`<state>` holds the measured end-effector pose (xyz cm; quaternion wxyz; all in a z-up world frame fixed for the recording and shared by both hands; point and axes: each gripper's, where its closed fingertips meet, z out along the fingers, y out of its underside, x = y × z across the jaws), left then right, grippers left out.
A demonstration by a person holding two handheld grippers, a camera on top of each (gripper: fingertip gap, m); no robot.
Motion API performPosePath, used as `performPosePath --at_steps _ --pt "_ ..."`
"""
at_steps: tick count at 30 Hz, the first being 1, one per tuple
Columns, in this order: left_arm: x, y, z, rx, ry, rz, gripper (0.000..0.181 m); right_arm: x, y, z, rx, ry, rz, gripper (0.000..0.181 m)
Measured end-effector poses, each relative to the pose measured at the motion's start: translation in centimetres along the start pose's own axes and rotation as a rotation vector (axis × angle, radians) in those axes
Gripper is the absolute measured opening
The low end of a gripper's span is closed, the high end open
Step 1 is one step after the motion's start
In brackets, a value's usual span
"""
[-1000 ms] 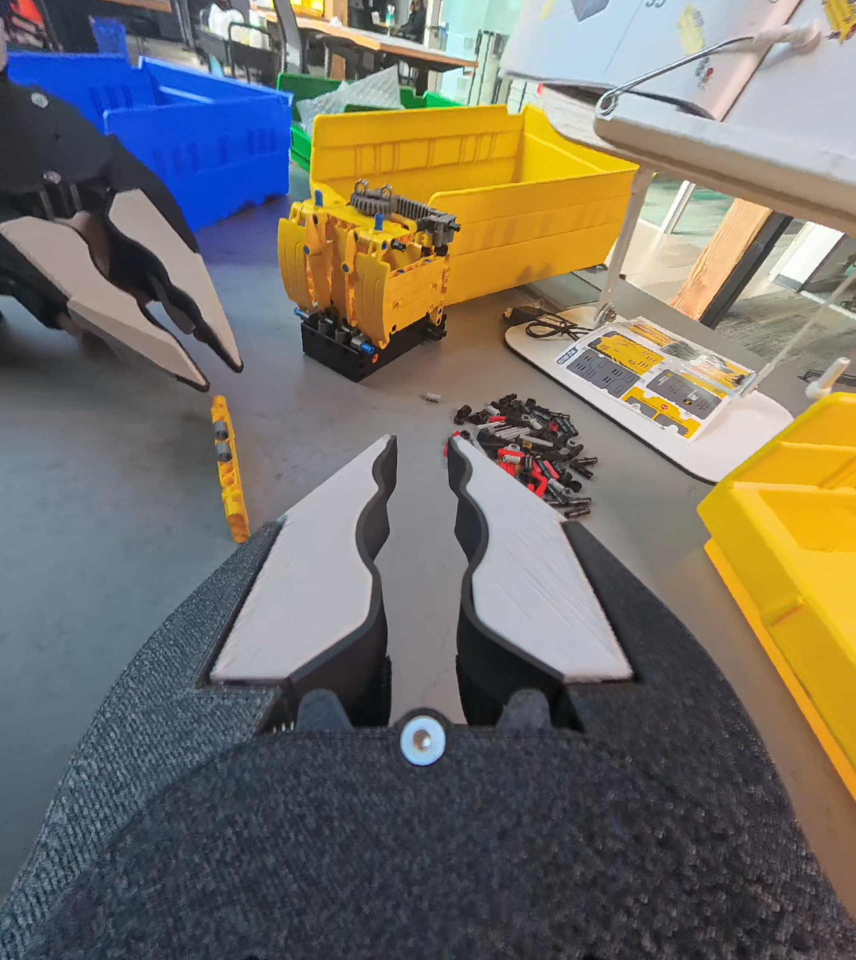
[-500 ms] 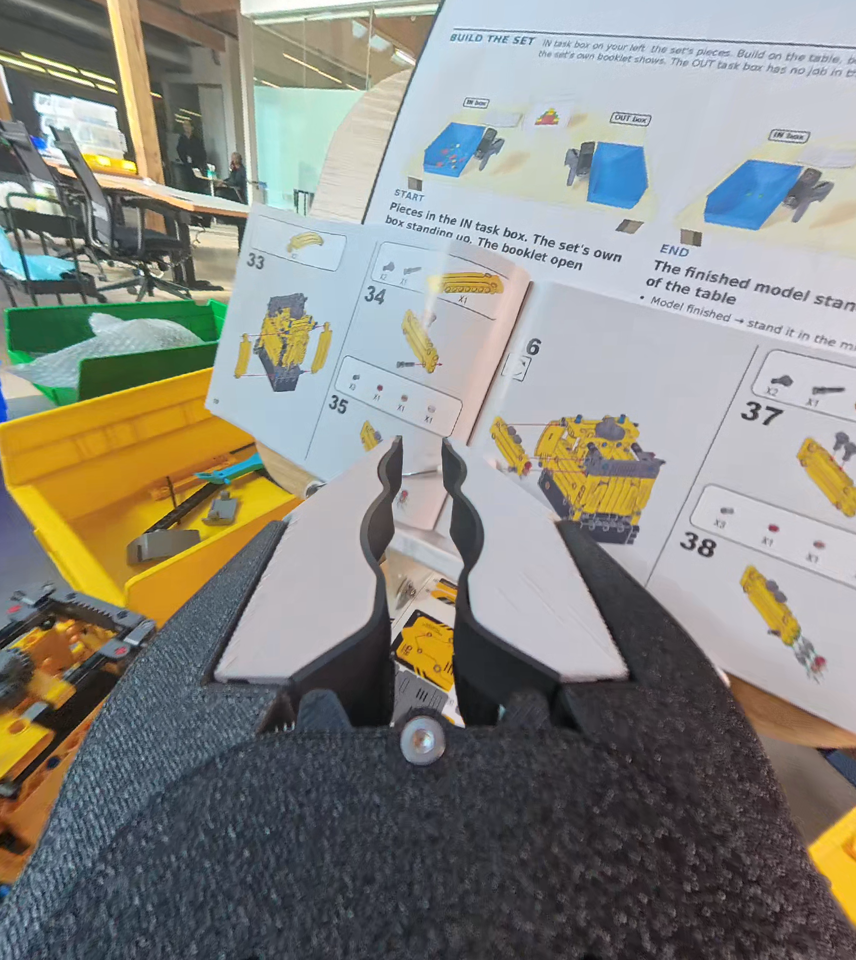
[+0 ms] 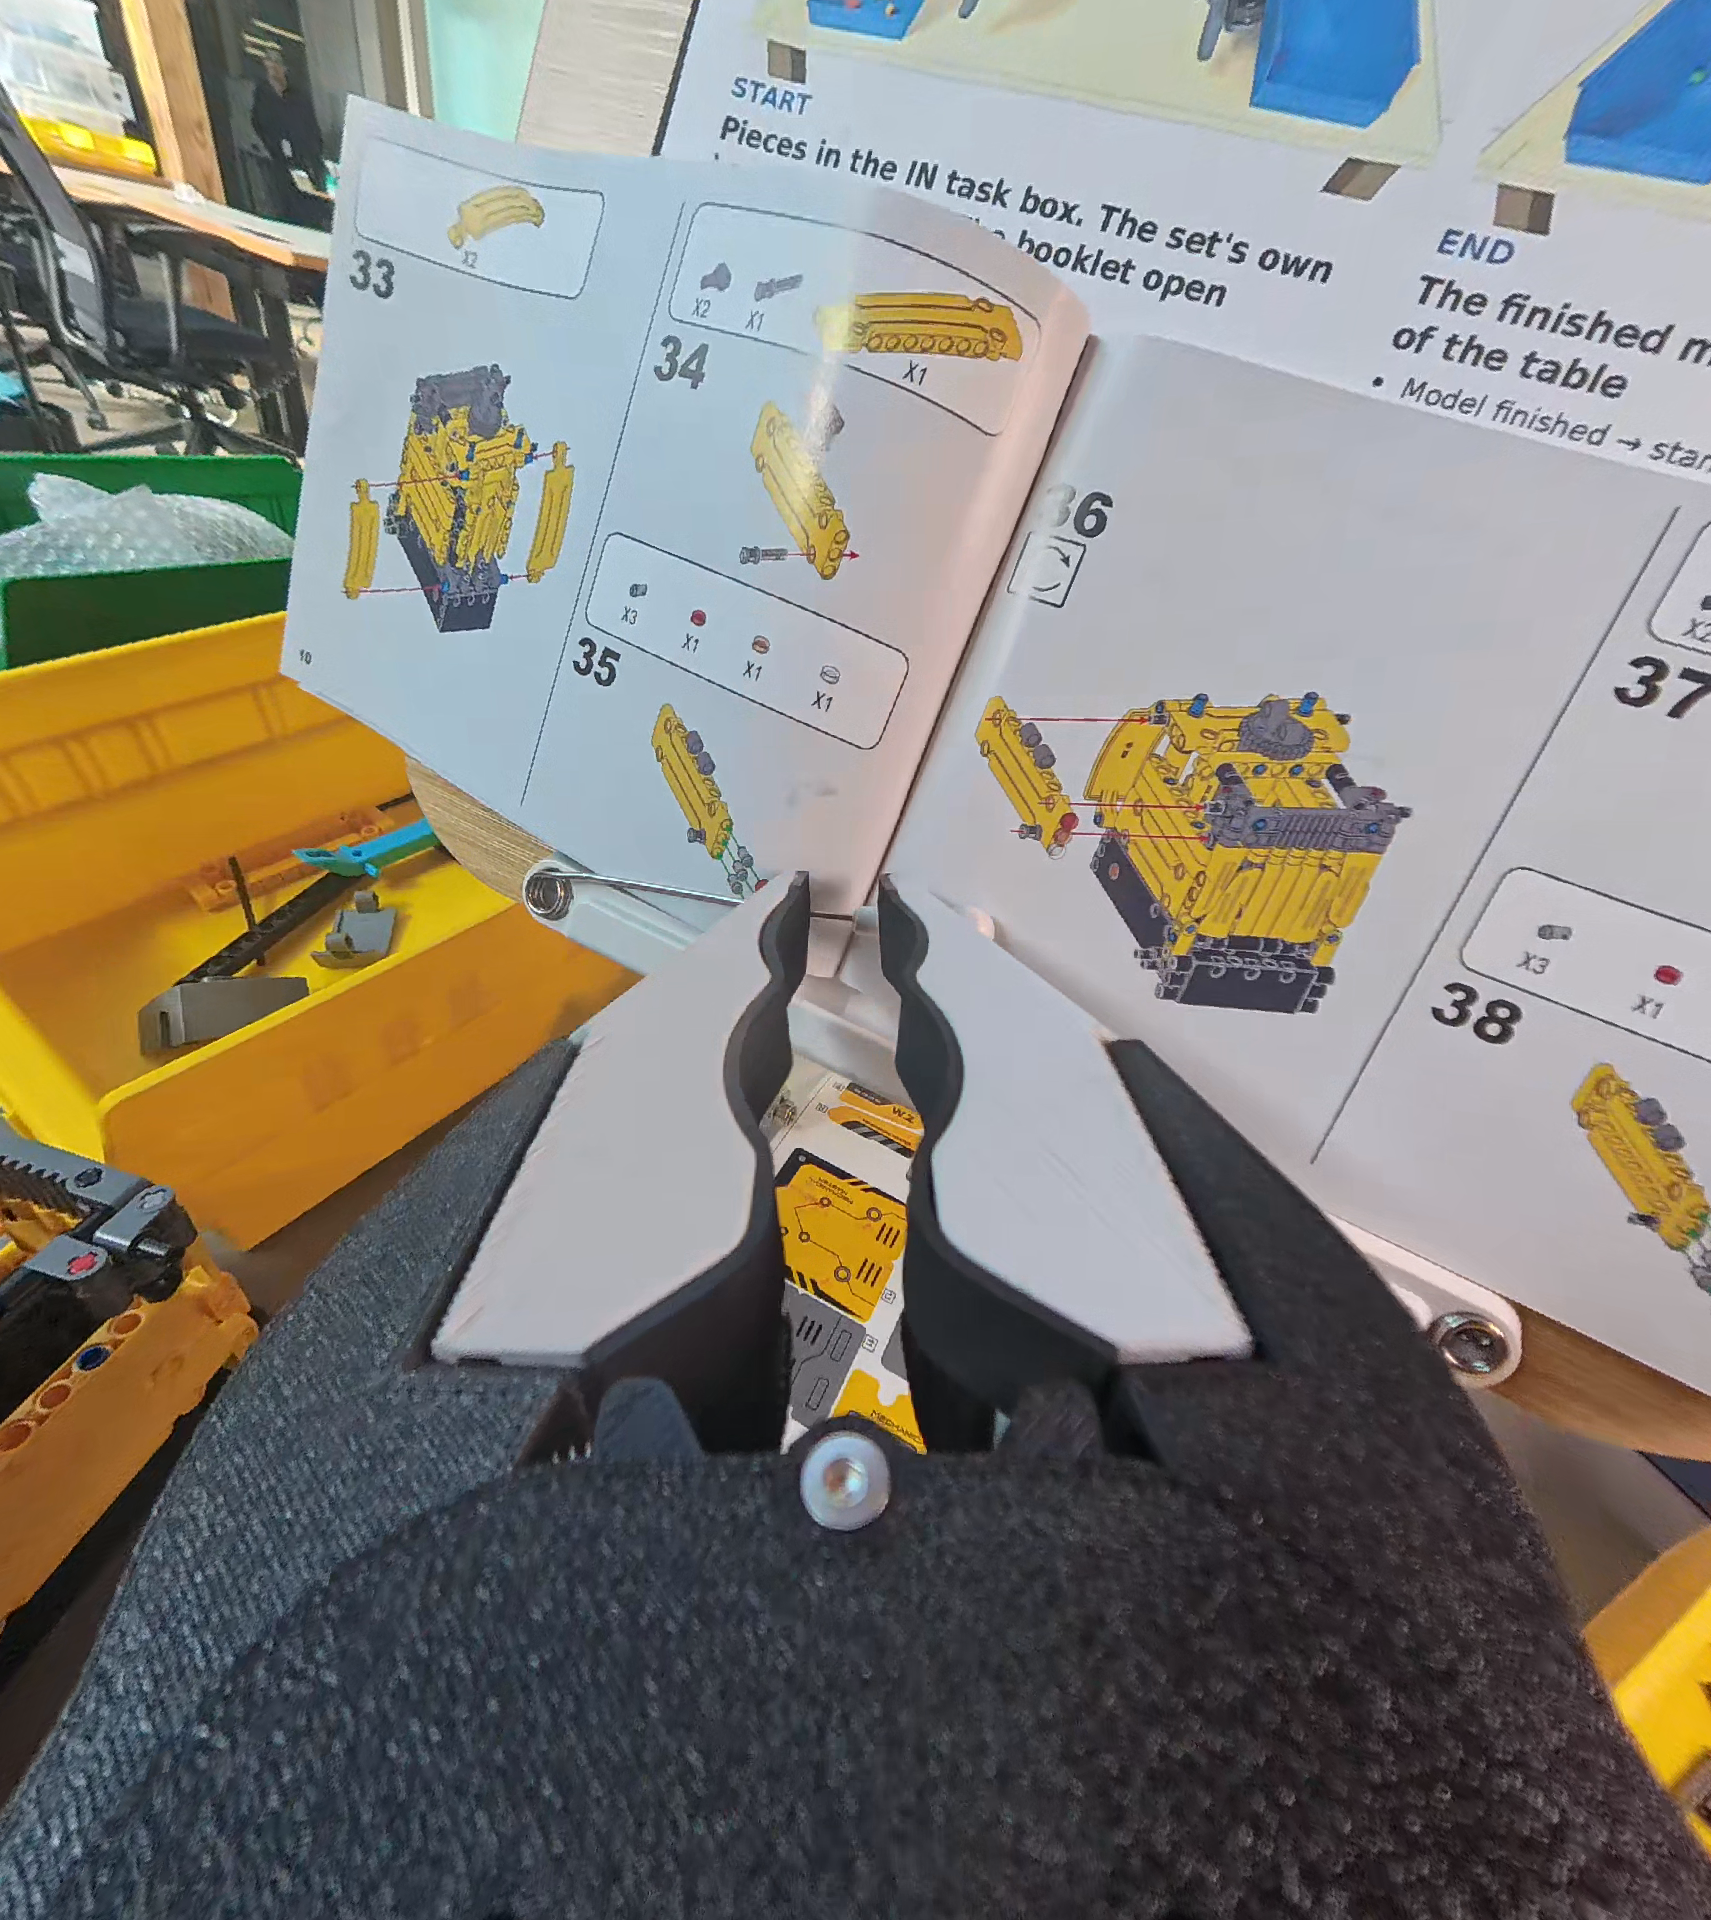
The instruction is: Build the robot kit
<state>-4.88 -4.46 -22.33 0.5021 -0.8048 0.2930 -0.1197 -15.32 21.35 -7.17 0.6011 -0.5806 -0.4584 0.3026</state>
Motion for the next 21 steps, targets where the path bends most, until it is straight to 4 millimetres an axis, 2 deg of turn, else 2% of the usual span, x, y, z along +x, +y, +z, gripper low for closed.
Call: performPosePath --at_steps 2,4,7,9,11,14,17,21 --pt "-0.1 0.0 0.0 -0.002 -0.002 -0.003 0.016 -0.1 -0.3 -0.4 0.017 -0.010 -0.001 0.015" --pt "-0.1 0.0 0.0 0.001 -0.007 -0.005 0.016 -0.5 -1.6 -1.7 0.083 -0.030 0.010 0.017" --pt "-0.3 0.0 -0.2 0.006 -0.015 -0.010 0.016 -2.0 -3.5 -5.6 0.203 -0.113 0.022 0.023" --pt "-0.4 -0.1 -0.2 0.009 -0.012 -0.016 0.017 -3.8 -3.4 -8.7 0.231 -0.196 0.011 0.027" --pt "-0.4 0.0 -0.3 0.009 -0.008 -0.024 0.018 -5.7 -1.5 -11.7 0.180 -0.281 -0.033 0.029" --pt "-0.1 -0.1 -0.3 0.012 0.019 -0.037 0.022 -8.5 3.4 -16.1 0.009 -0.436 -0.097 0.029" --pt "0.4 -0.1 -0.3 0.013 0.058 -0.048 0.028 -10.1 8.9 -20.3 -0.193 -0.565 -0.162 0.029" --pt "0.9 -0.1 -0.3 0.010 0.084 -0.044 0.029 -11.2 14.1 -25.4 -0.407 -0.704 -0.204 0.028"
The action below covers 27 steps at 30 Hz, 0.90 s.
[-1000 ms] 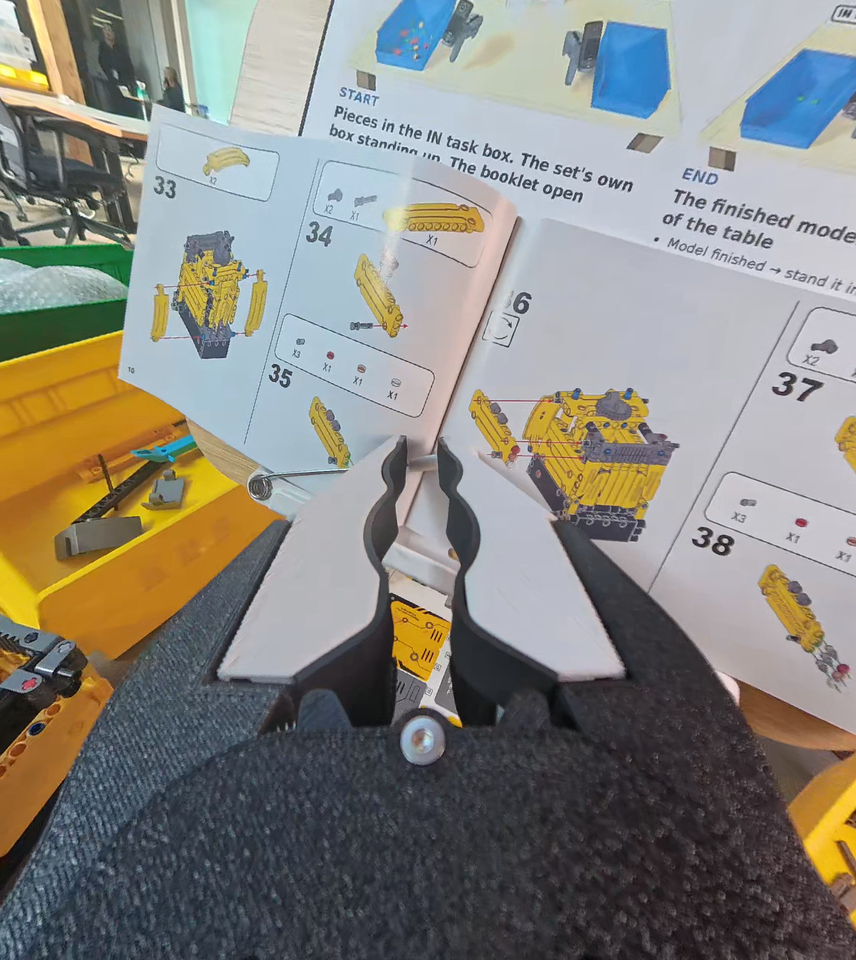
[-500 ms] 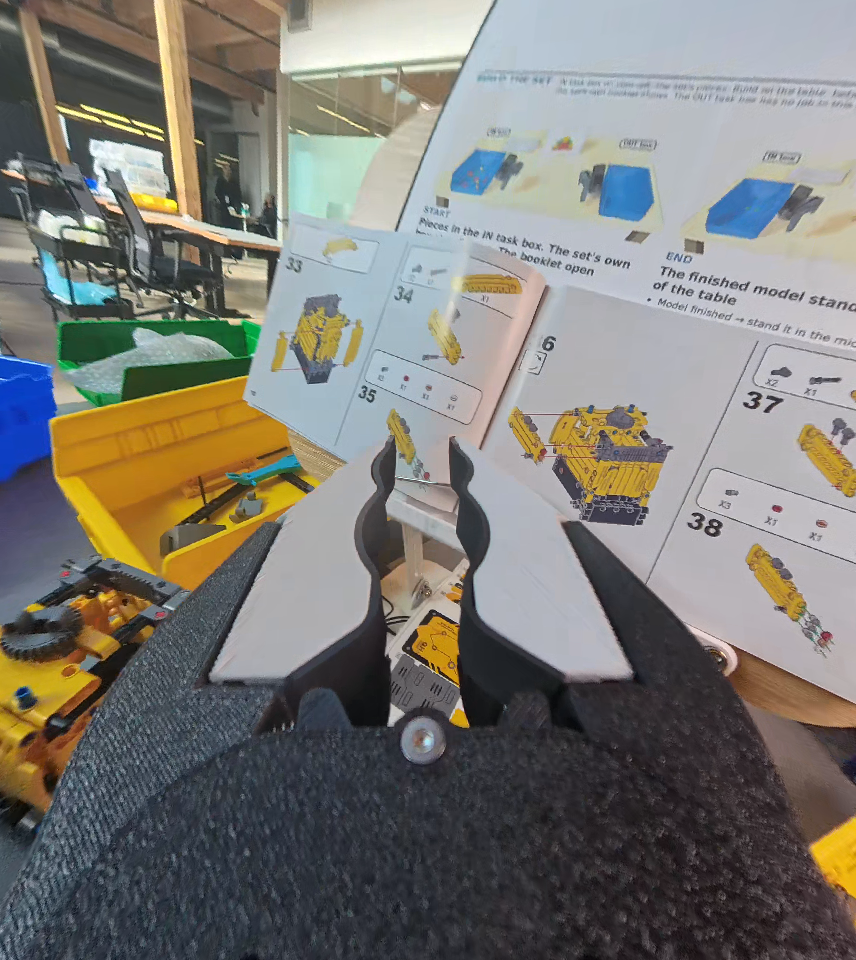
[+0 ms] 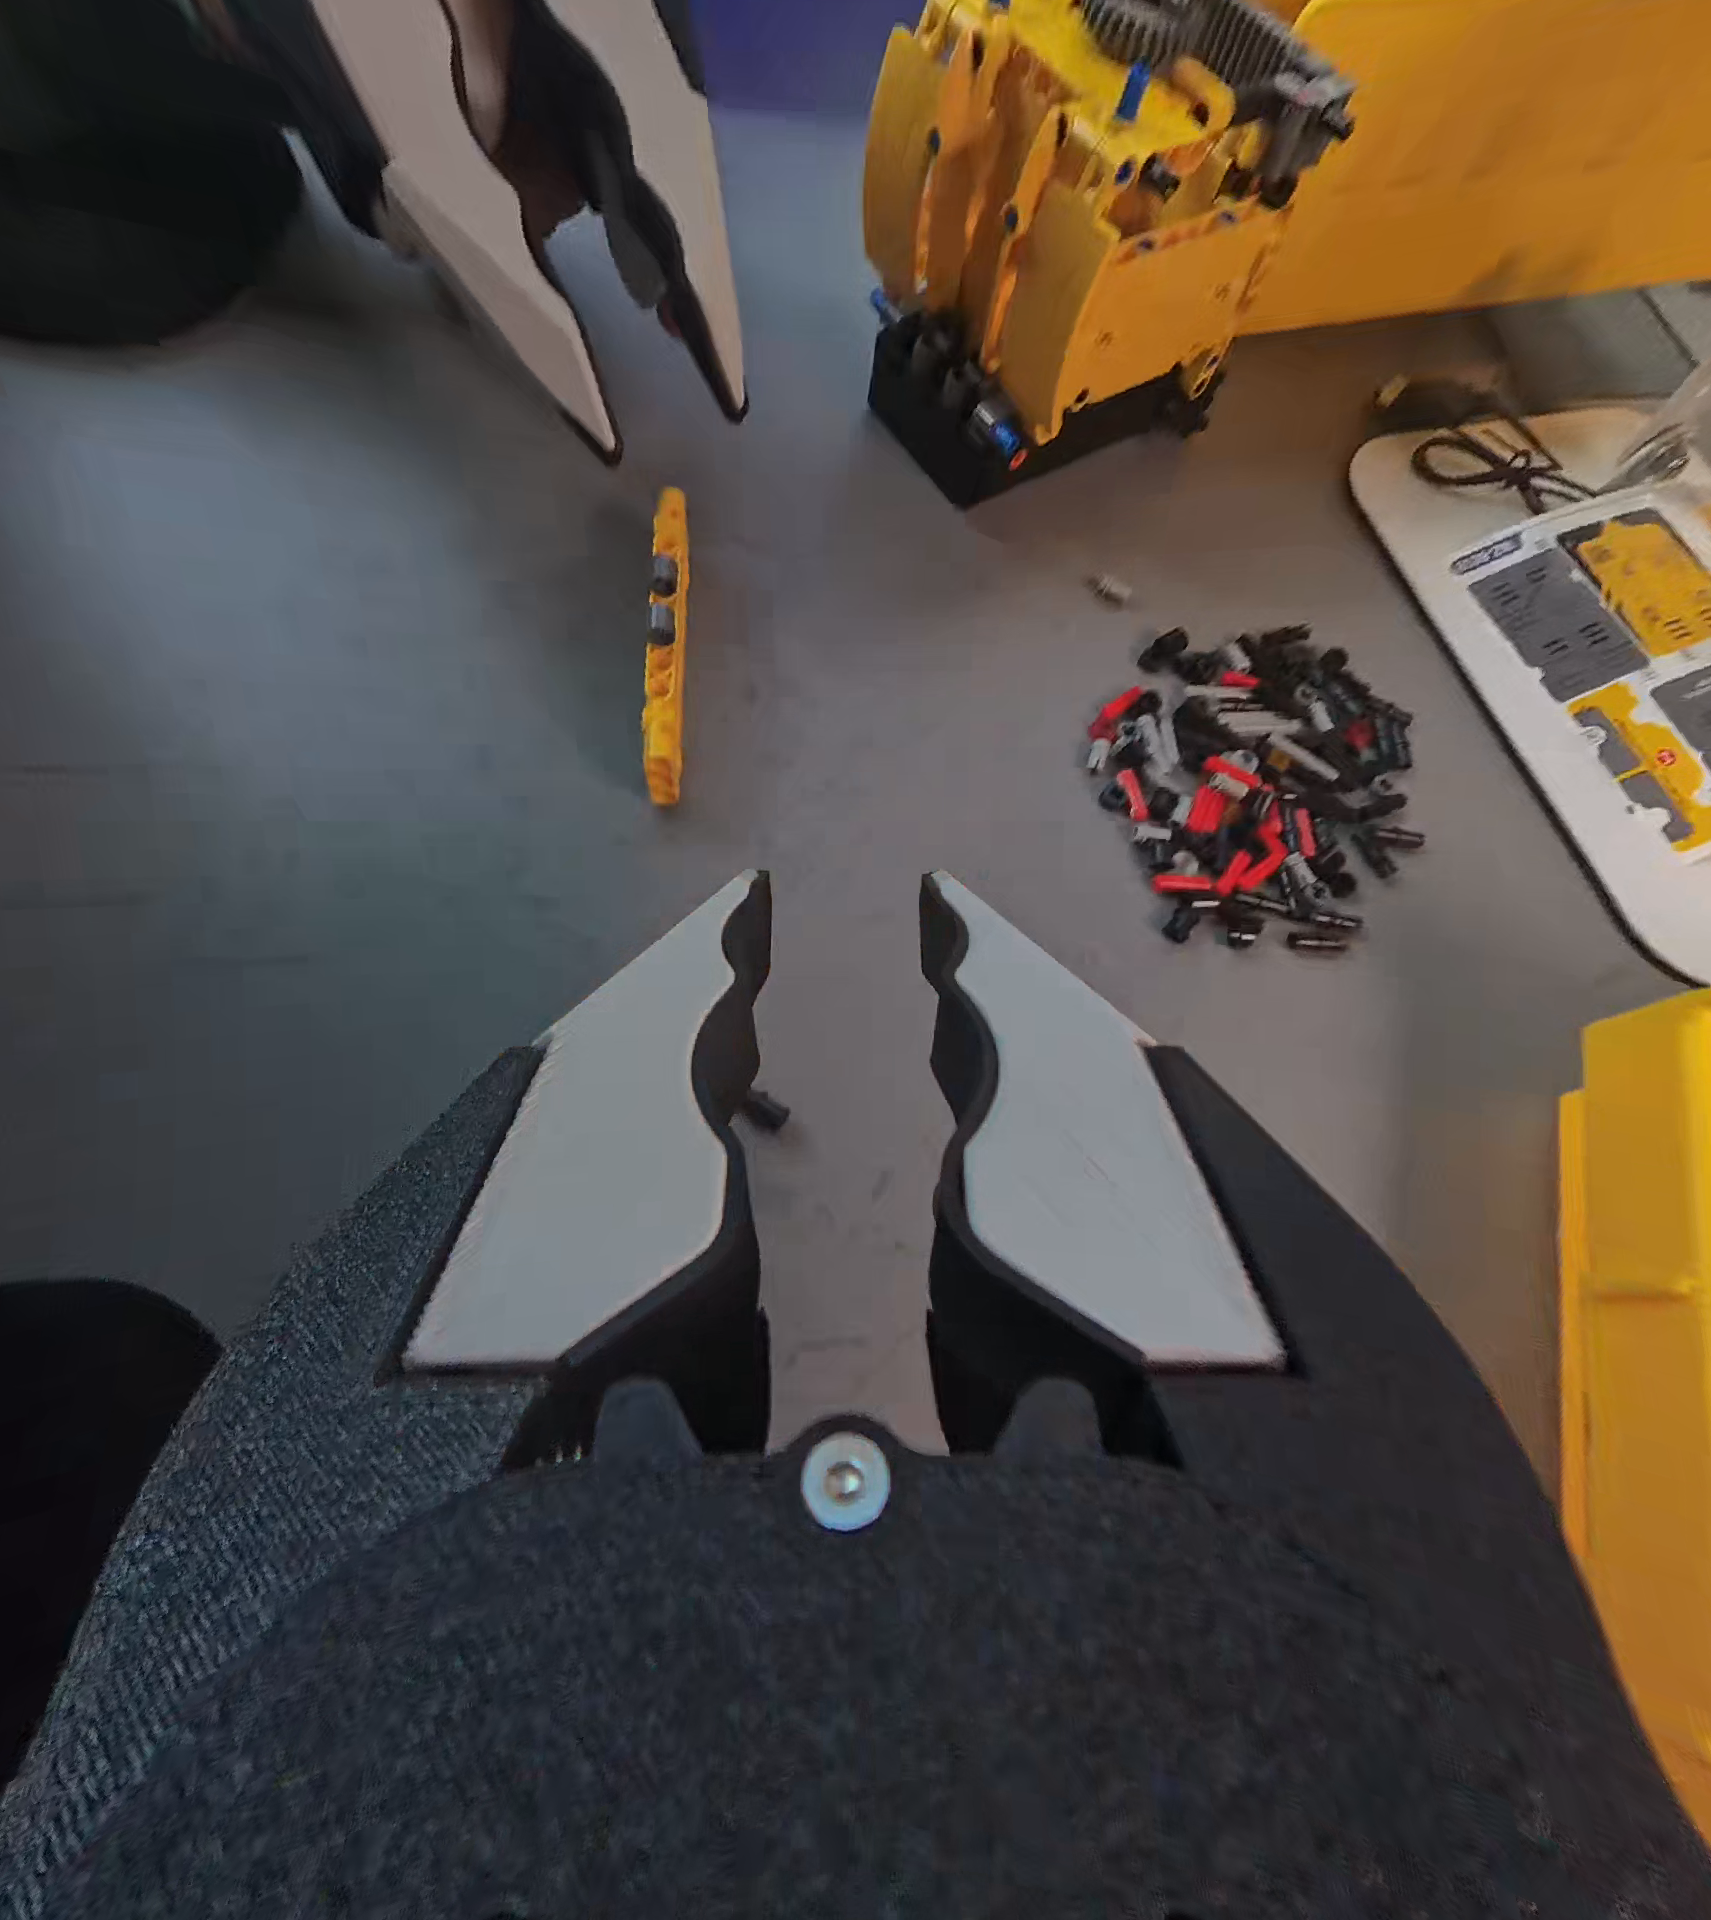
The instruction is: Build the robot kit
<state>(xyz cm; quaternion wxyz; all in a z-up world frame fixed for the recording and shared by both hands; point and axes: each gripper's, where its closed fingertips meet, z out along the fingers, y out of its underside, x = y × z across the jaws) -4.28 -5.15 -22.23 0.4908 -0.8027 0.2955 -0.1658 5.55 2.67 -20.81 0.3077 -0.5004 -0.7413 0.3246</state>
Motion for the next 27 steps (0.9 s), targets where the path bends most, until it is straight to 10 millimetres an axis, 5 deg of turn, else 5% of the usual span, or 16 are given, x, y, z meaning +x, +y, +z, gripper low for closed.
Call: performPosePath --at_steps 4,16,23,27 --pt "0.7 0.7 0.5 -0.049 0.019 0.035 0.030 -2.6 2.5 0.0 -0.128 -0.102 -0.021 0.027" --pt "0.7 2.4 1.8 -0.174 -0.010 0.077 0.024 -2.5 6.4 0.5 -0.367 -0.063 0.012 0.025" --pt "1.0 2.5 1.8 -0.183 -0.007 0.088 0.022 -3.6 6.2 0.8 -0.342 -0.136 0.033 0.000" --pt "0.9 1.3 0.9 -0.102 0.009 0.049 0.026 -3.9 3.7 1.3 -0.218 -0.141 0.029 0.000"
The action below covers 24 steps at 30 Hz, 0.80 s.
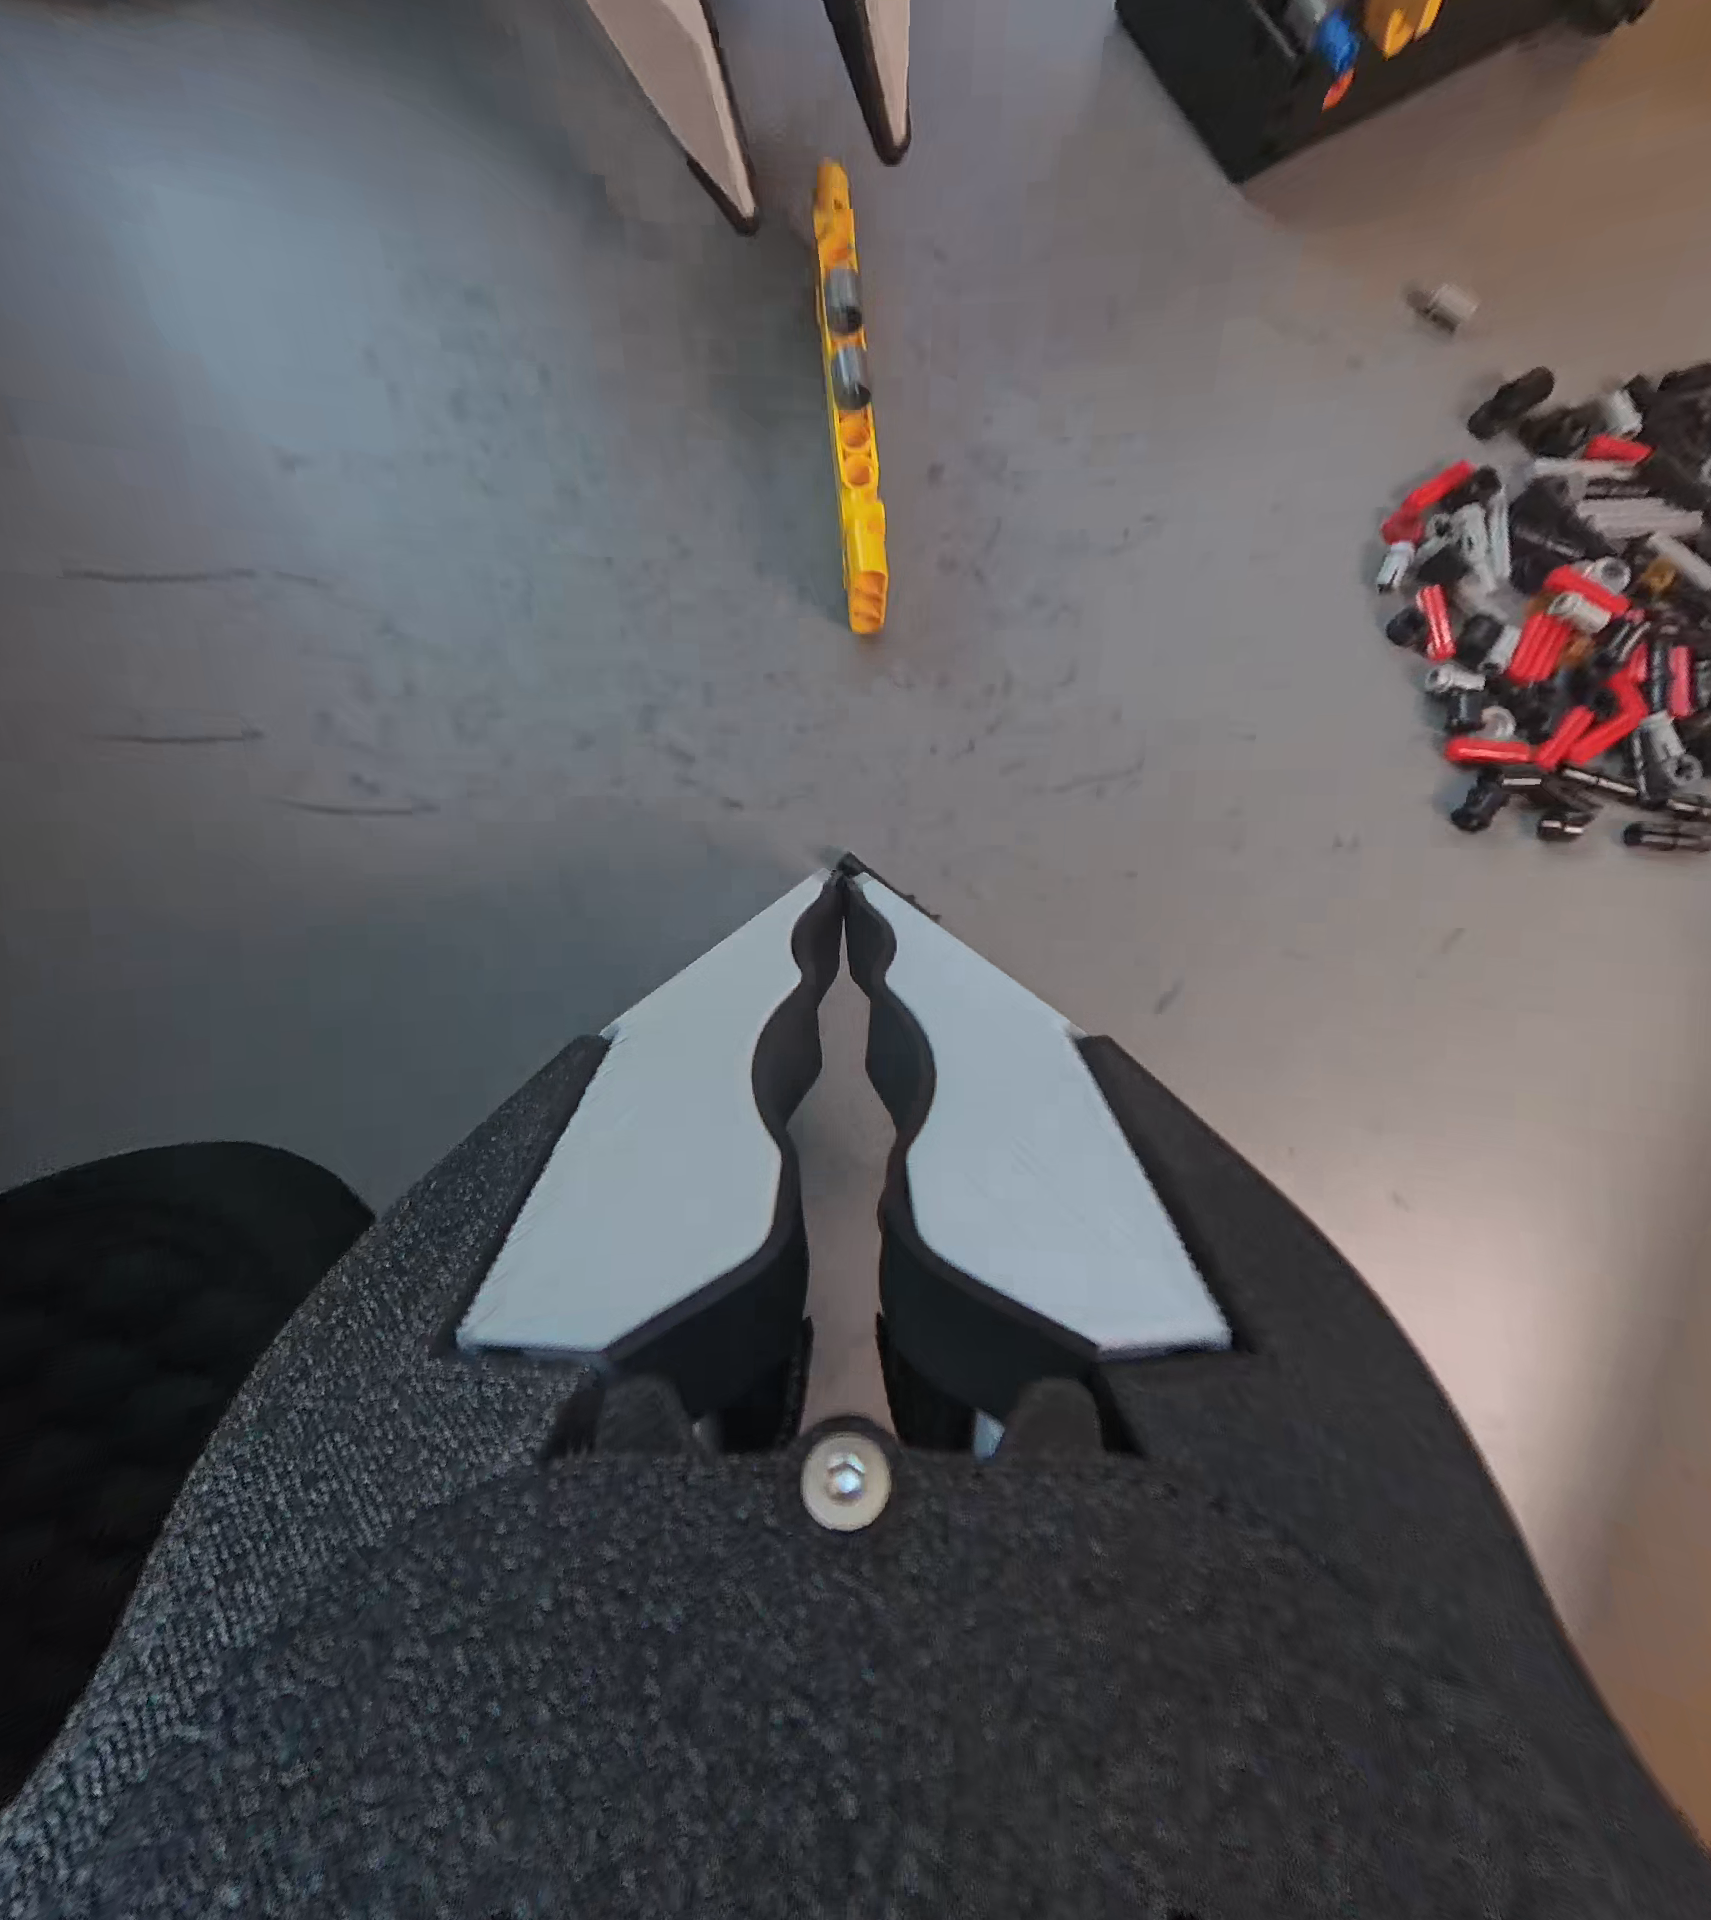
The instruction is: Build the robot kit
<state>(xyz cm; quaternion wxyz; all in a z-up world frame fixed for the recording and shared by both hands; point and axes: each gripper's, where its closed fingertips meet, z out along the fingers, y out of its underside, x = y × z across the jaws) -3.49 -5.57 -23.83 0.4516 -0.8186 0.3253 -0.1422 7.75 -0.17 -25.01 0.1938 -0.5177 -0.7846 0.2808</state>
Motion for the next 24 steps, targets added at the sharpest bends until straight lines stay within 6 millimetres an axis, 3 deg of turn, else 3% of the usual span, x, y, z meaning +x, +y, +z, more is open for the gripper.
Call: performPosePath --at_steps 4,6,11,14,19,24 --pt "-0.4 -1.2 -1.0 0.076 0.000 -0.039 0.023 0.4 0.2 -0.1 -0.019 0.045 -0.034 0.000" --pt "-0.2 -1.1 -0.8 0.070 -0.002 -0.030 0.022 1.0 0.5 0.0 -0.024 0.068 -0.026 0.017" --pt "0.2 -0.9 -0.1 0.049 0.012 -0.020 0.023 2.3 0.0 1.8 0.019 0.054 0.034 0.033" --pt "0.2 -1.0 -0.1 0.056 0.015 -0.021 0.023 1.7 -0.8 2.5 0.055 -0.021 0.047 0.025" --pt "0.4 -1.0 -0.1 0.056 0.016 -0.015 0.022 0.9 -0.8 2.8 0.020 -0.004 -0.012 0.009" --pt "0.8 -1.1 0.0 0.056 0.025 -0.006 0.022 0.0 -0.7 2.6 0.005 -0.006 -0.045 0.011"
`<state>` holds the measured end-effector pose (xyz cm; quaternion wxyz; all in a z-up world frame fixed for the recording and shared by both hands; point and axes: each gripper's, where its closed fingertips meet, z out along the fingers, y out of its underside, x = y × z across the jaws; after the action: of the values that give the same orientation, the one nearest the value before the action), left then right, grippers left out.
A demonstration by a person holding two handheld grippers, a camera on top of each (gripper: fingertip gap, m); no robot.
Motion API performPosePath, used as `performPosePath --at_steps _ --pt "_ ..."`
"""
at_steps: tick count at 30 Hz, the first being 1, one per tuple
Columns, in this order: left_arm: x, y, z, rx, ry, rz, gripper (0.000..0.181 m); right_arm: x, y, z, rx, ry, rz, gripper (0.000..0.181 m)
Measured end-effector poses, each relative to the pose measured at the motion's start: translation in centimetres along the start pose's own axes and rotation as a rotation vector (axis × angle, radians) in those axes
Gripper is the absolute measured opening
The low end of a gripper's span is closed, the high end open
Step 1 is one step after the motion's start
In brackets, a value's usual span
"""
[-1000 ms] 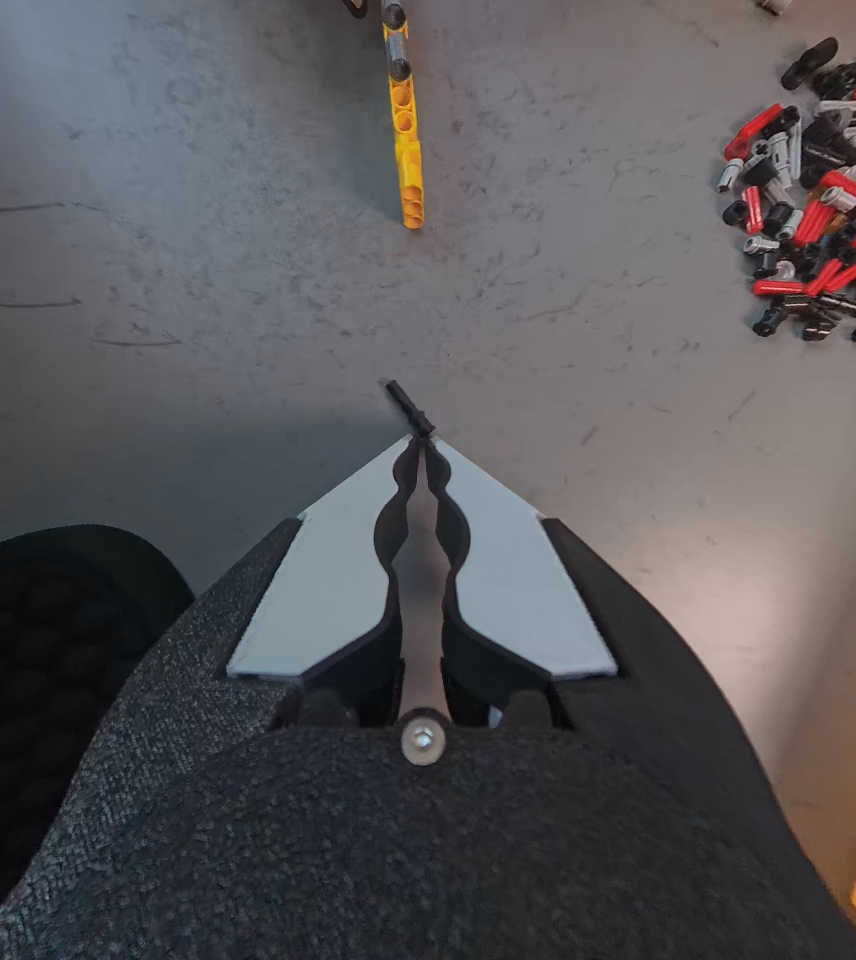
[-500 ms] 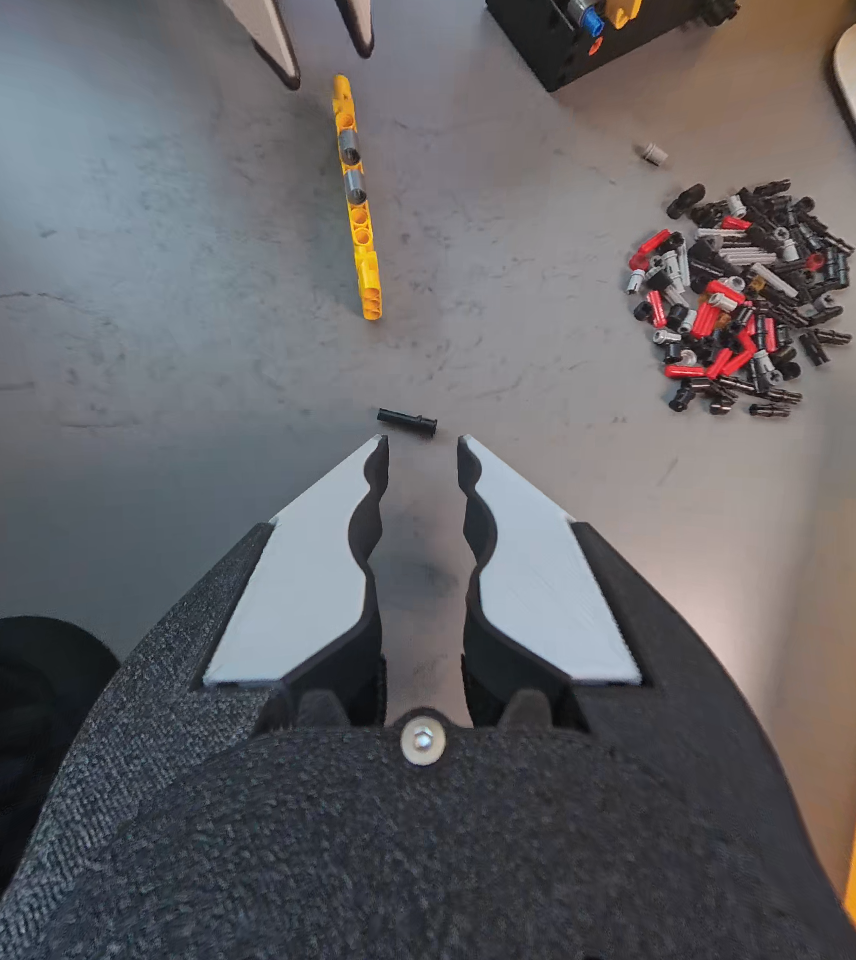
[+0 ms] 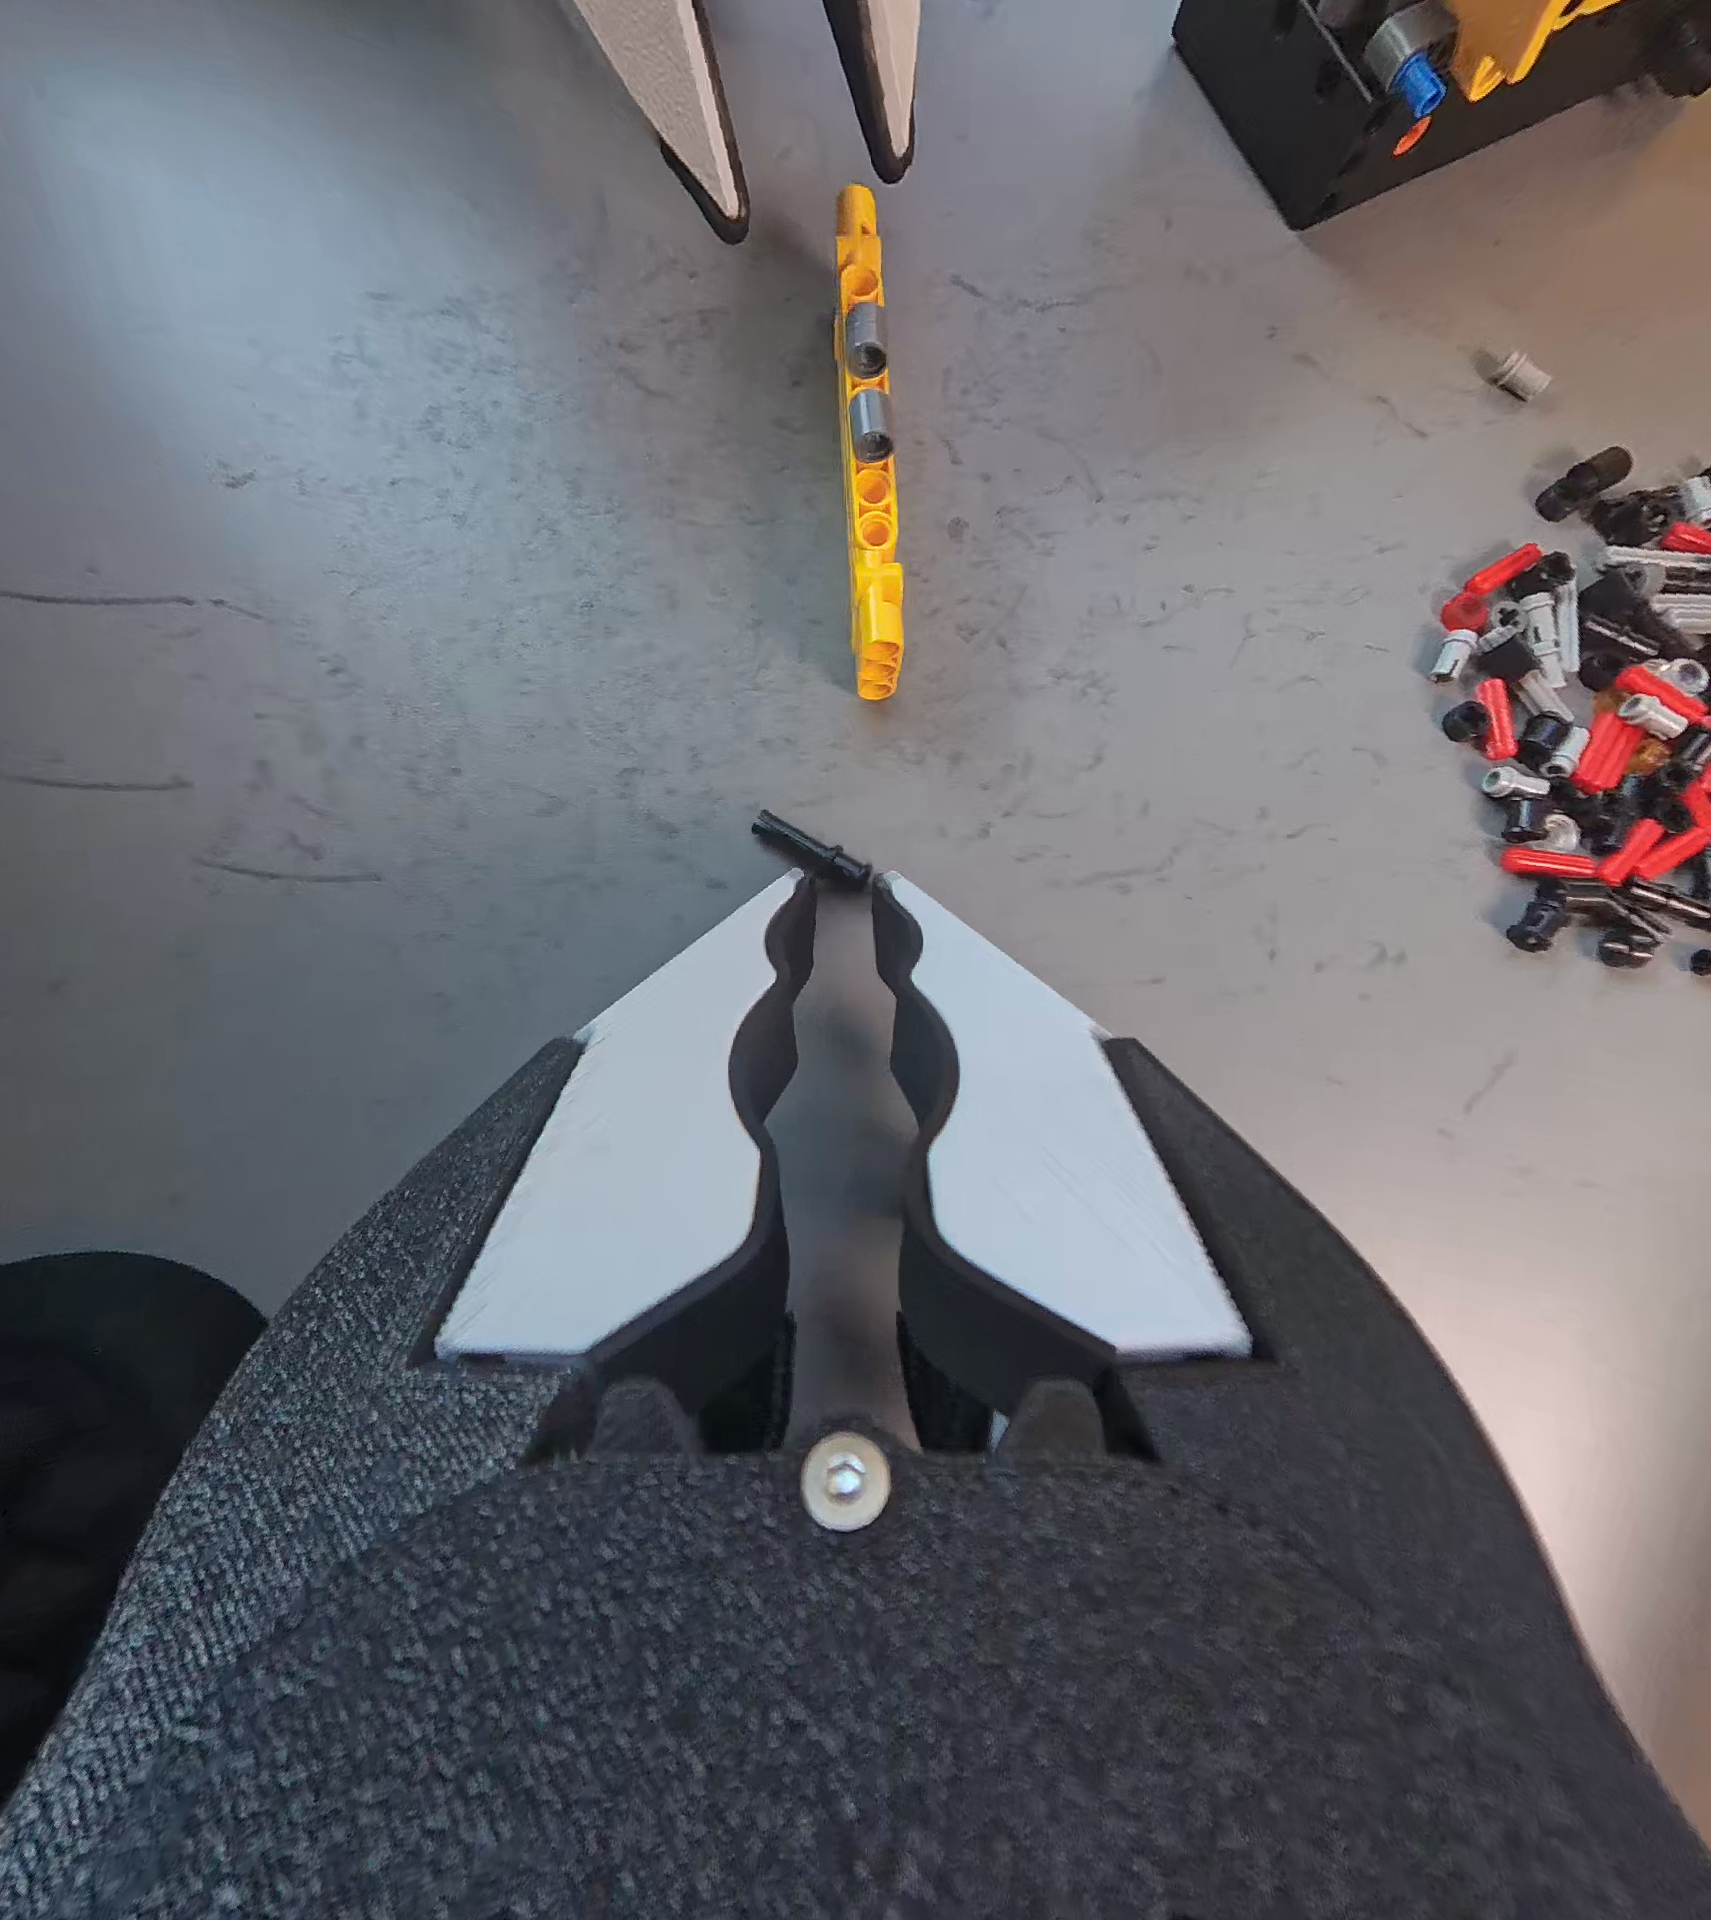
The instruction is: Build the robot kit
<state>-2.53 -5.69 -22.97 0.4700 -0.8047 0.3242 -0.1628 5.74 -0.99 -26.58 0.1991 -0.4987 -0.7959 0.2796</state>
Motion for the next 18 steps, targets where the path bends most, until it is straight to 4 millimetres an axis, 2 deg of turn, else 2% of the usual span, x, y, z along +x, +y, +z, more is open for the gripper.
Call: performPosePath --at_steps 4,6,8,11,14,18 --pt "0.2 -0.1 0.0 0.005 0.009 0.003 0.022 0.1 -0.1 0.1 0.019 -0.007 0.011 0.022" --pt "0.4 -0.2 0.0 0.009 0.015 0.006 0.022 -0.1 -0.2 0.2 0.026 -0.025 0.014 0.021" --pt "0.7 -0.4 0.0 0.016 0.025 0.009 0.021 -0.6 -0.2 0.2 0.013 -0.051 0.000 0.010" --pt "1.4 -0.8 0.1 0.029 0.052 0.005 0.020 -1.4 -0.3 0.1 0.012 -0.071 -0.033 0.009" --pt "2.7 -1.4 0.4 0.057 0.117 -0.035 0.020 -1.6 -2.9 -0.5 0.149 -0.032 -0.067 0.010" --pt "4.2 -3.8 0.2 0.162 0.238 -0.178 0.021 -1.6 -7.4 -2.5 0.311 0.140 -0.191 0.010"
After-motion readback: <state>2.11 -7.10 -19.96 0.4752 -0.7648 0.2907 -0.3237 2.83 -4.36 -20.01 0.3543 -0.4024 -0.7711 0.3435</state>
